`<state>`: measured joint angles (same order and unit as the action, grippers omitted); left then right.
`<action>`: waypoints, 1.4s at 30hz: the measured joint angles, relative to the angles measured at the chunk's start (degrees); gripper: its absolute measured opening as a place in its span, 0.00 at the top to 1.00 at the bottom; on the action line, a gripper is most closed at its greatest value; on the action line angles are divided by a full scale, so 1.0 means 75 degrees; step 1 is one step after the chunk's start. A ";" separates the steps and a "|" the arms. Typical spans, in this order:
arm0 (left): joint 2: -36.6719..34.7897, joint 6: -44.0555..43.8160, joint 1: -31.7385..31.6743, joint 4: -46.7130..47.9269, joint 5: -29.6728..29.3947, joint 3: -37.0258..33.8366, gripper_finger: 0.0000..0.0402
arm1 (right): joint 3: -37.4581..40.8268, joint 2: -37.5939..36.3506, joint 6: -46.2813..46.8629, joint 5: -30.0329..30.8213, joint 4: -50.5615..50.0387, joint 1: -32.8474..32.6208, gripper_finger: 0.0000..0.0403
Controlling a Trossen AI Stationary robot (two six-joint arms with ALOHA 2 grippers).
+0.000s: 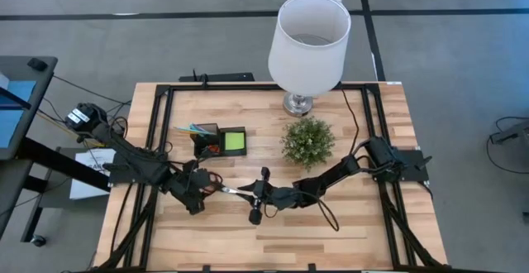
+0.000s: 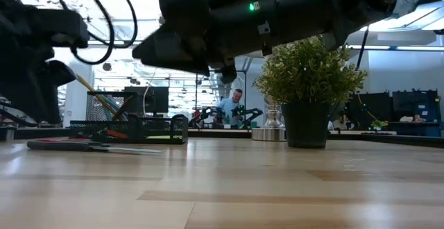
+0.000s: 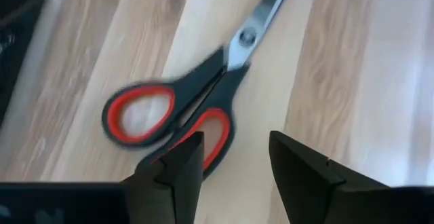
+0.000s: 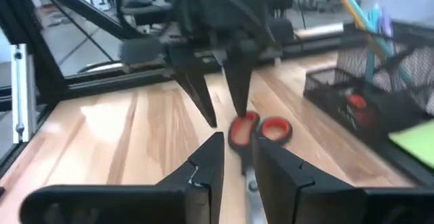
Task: Pick and place office supplies into organizer
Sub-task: Put the black scissors into the black desk organizer
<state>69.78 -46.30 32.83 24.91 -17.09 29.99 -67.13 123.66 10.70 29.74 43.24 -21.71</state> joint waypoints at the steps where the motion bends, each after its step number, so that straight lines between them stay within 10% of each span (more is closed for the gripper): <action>1: 0.0000 0.0003 -0.0001 -0.0068 -0.0033 0.0022 0.60 | 0.0000 0.0000 0.0156 0.0003 -0.0114 0.0021 0.82; 42: 0.2511 -0.0801 0.0281 -0.1617 -0.1155 0.0013 0.67 | -0.0498 0.1623 0.1264 -0.0166 0.0516 0.0213 0.82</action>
<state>88.61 -52.31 34.94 12.78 -25.75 30.09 -70.87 135.83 20.17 28.49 47.11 -20.11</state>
